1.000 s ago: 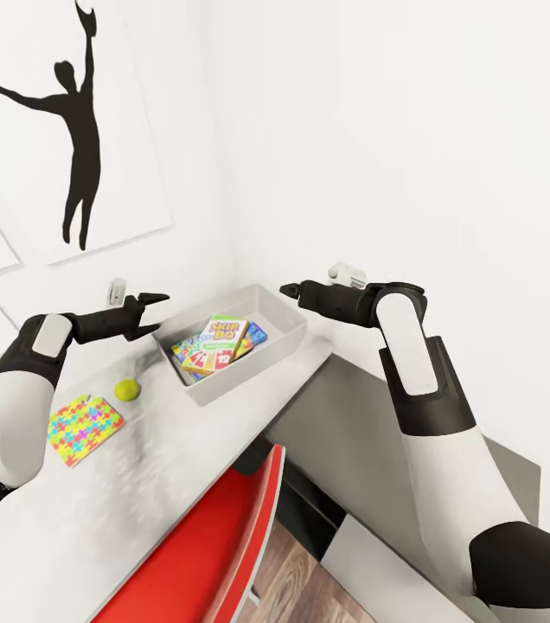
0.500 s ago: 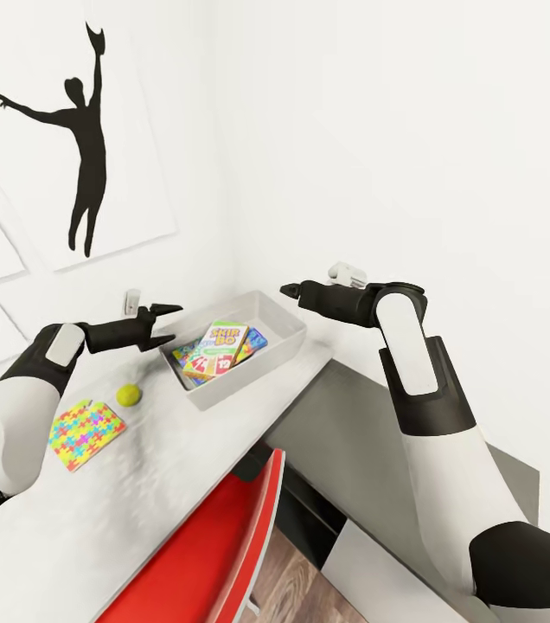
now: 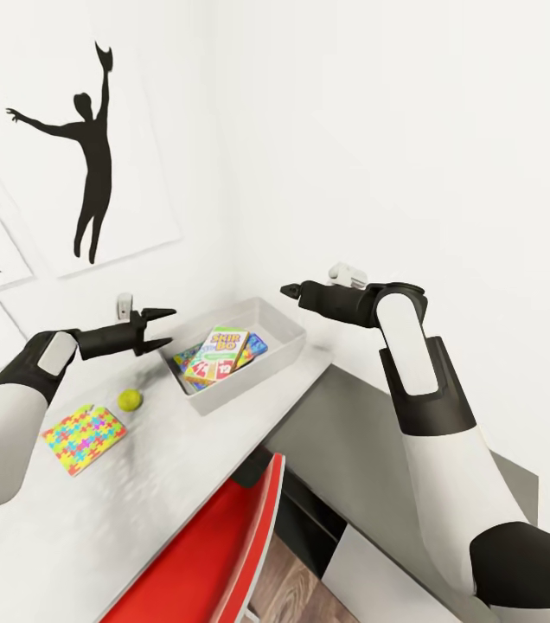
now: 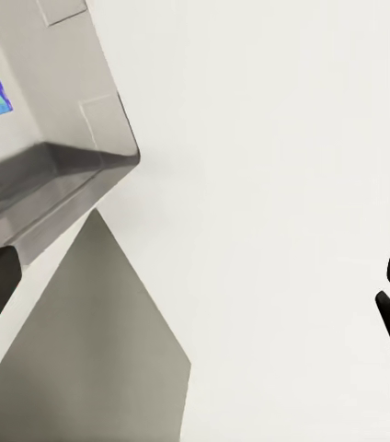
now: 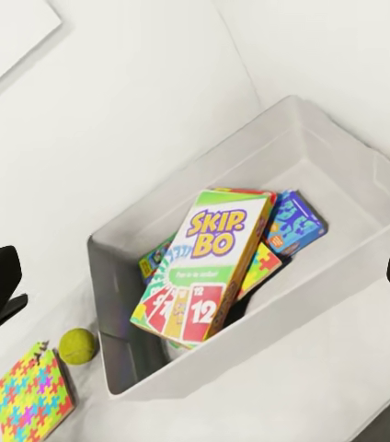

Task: Put all the toys in the child's room - the three board games (two on the bed and one on the table), the two jigsaw puzzles on the table, and the tennis ball on the table - inside the toy box on the table in the child's room.

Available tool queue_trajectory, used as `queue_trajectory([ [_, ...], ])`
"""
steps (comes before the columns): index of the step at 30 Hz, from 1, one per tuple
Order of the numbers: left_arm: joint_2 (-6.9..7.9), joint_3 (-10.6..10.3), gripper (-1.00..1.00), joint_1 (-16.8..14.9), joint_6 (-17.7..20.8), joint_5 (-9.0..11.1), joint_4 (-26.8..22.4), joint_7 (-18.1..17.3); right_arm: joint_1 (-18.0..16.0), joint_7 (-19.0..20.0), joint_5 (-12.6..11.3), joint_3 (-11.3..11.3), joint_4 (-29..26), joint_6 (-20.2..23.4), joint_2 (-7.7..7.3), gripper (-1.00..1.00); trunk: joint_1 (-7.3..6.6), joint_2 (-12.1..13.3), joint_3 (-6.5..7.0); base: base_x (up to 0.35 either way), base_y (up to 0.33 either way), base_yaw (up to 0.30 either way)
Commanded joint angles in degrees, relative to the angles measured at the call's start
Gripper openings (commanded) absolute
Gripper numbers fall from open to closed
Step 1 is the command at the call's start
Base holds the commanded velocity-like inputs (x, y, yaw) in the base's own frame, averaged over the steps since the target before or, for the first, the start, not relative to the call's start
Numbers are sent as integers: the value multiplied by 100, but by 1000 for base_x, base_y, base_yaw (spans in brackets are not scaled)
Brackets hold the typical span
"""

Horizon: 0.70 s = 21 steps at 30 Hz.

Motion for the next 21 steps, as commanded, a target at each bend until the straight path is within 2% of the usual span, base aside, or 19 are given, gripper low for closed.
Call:
queue_trajectory([
  [1, 2, 24, 100, -6, 16, -46, 4, -59, -2, -60, -54, 3, -4, 11, 1, 100, 3, -10, -1, 0, 0, 0],
  [9, 14, 22, 100, 64, 16, -53, -6, -460, 22, -65, -54, 3, -4, 11, 0, 100, 3, -10, 76, 0, 0, 0],
  [21, 8, 22, 100, 102, 16, -53, -46, -532, 77, -61, -40, 2, -10, 11, 7, 100, 3, -10, 190, 0, 0, 0],
])
